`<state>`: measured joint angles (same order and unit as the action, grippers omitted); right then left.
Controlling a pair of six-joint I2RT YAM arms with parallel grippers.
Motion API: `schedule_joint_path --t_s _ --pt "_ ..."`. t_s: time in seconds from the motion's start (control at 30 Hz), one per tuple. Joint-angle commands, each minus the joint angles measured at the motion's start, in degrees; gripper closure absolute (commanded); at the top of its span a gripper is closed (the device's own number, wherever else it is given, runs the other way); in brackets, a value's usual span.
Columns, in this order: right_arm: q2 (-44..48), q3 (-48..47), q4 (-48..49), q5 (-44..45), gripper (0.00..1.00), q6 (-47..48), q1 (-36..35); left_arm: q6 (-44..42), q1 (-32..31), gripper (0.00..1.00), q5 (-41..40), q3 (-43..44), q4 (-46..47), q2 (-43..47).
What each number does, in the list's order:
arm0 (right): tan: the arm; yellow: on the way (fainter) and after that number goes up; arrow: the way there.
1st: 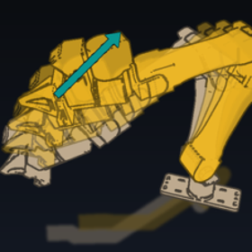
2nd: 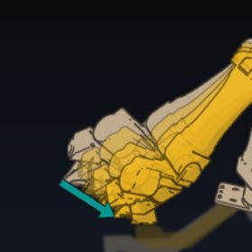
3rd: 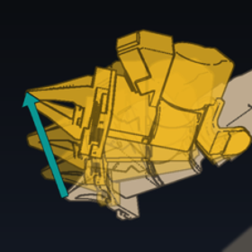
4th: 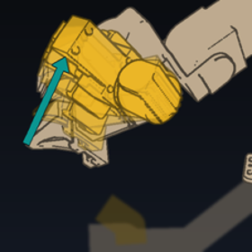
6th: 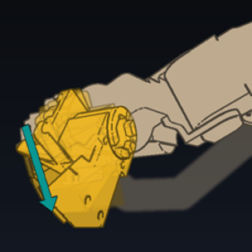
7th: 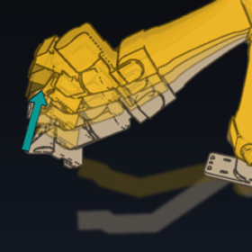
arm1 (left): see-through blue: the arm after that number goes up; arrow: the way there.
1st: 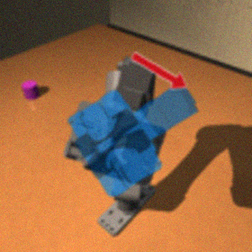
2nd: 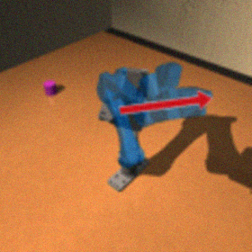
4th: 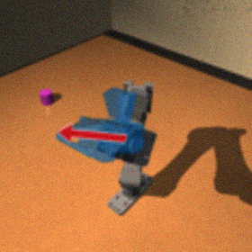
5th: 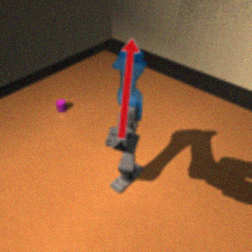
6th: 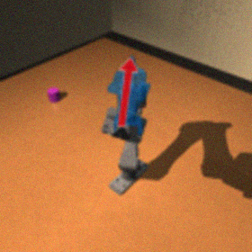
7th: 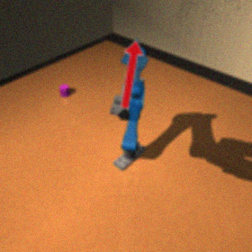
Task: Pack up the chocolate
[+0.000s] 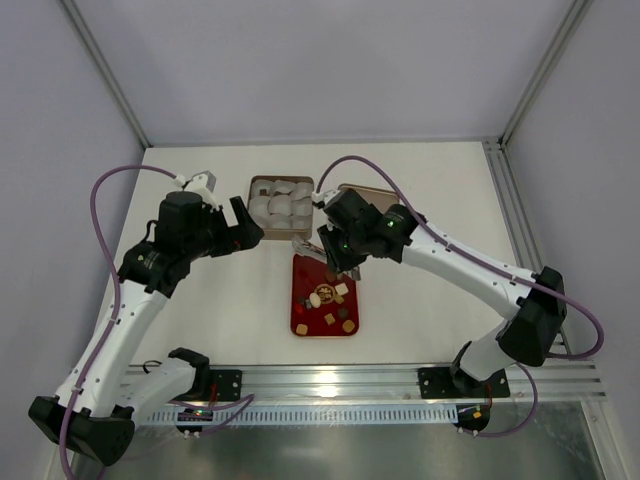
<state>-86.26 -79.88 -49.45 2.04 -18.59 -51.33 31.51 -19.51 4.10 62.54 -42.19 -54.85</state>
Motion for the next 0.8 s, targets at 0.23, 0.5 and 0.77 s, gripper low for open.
schedule_joint_path --t_s 0.23,0.5,0.77 --pt "-10.15 -16.52 3.04 -1.25 0.69 3.91 6.32 -0.74 -0.18 0.00 -0.41 0.21 1.85 -0.08" --pt "-21.92 -28.57 3.84 -1.34 0.69 4.61 11.69 -1.62 -0.18 0.00 -0.93 0.65 1.59 -0.61" --pt "-30.80 -37.37 3.31 -1.16 0.69 4.53 13.89 -2.24 -0.09 0.00 -1.20 1.26 1.50 -1.31"
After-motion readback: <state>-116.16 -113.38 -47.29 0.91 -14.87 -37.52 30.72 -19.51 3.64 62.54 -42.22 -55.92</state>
